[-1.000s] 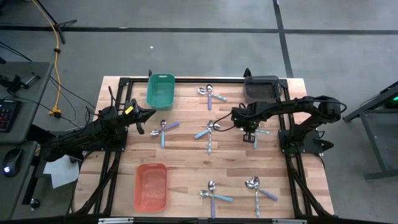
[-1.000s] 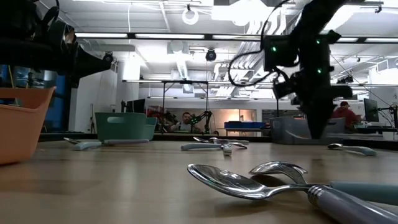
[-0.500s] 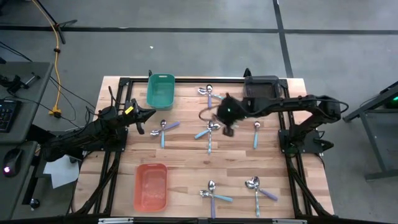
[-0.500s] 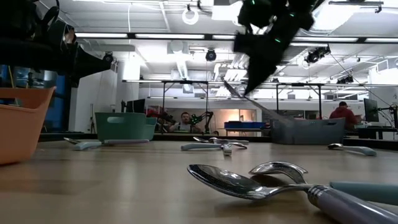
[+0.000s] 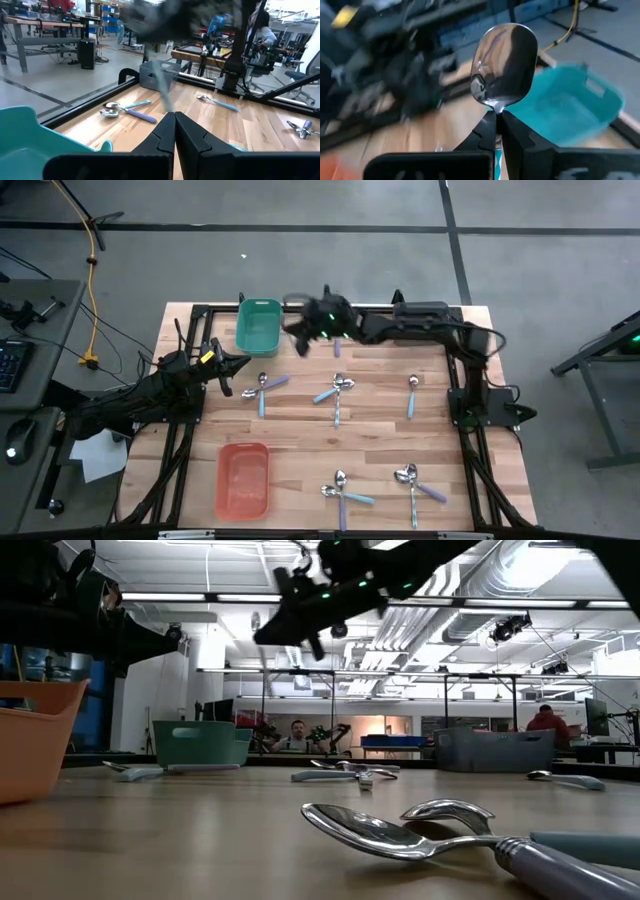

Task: Sort silverware by color (type)
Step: Put the blue spoon into the green bin

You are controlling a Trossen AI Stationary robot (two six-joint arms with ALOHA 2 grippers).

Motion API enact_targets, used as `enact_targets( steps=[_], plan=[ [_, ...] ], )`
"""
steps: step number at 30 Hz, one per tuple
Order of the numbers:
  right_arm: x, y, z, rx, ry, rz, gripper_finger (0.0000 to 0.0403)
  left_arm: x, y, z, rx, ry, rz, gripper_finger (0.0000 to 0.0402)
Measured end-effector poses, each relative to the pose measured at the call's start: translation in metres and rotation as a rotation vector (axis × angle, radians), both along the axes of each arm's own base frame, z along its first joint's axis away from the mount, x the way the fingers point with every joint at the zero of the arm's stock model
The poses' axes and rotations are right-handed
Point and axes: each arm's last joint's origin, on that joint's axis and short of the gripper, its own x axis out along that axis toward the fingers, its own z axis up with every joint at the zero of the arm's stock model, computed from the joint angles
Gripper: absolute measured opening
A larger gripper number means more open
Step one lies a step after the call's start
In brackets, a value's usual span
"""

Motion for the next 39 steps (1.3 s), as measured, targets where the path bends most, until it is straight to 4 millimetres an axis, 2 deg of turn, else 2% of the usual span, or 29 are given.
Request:
enact_targets(
  steps=[4, 11, 13, 15, 18, 22, 35, 39],
  plan=[
    [0.033, -0.036, 0.003, 0.082, -0.039, -0.001, 0.0, 0.0, 0.0, 0.0, 0.0, 0.0, 0.0, 0.0001],
    [0.079, -0.079, -0.022, 0.139, 0.041, -0.044, 0.0, 0.0, 0.0, 0.0, 0.0, 0.001, 0.0, 0.0001],
    [0.084, -0.086, -0.033, 0.146, 0.017, -0.053, 0.0, 0.0, 0.0, 0.0, 0.0, 0.001, 0.0, 0.0001],
    [0.081, -0.094, -0.046, 0.203, -0.021, -0.071, 0.0, 0.0, 0.0, 0.0, 0.0, 0.001, -0.002, 0.0001],
    [0.076, -0.102, -0.053, 0.247, -0.002, -0.079, 0.0, 0.0, 0.0, 0.0, 0.0, 0.002, 0.0, 0.0001],
    [0.076, -0.105, -0.057, 0.253, 0.003, -0.077, 0.0, 0.0, 0.0, 0.0, 0.009, 0.005, 0.001, 0.0001],
    [0.08, -0.092, -0.062, 0.235, 0.063, -0.068, 0.0, 0.0, 0.0, 0.0, 0.008, 0.004, 0.003, 0.0001],
    [0.085, -0.088, -0.077, 0.241, 0.075, -0.059, 0.0, 0.0, 0.0, 0.0, 0.007, 0.004, 0.003, 0.0001]
  ],
)
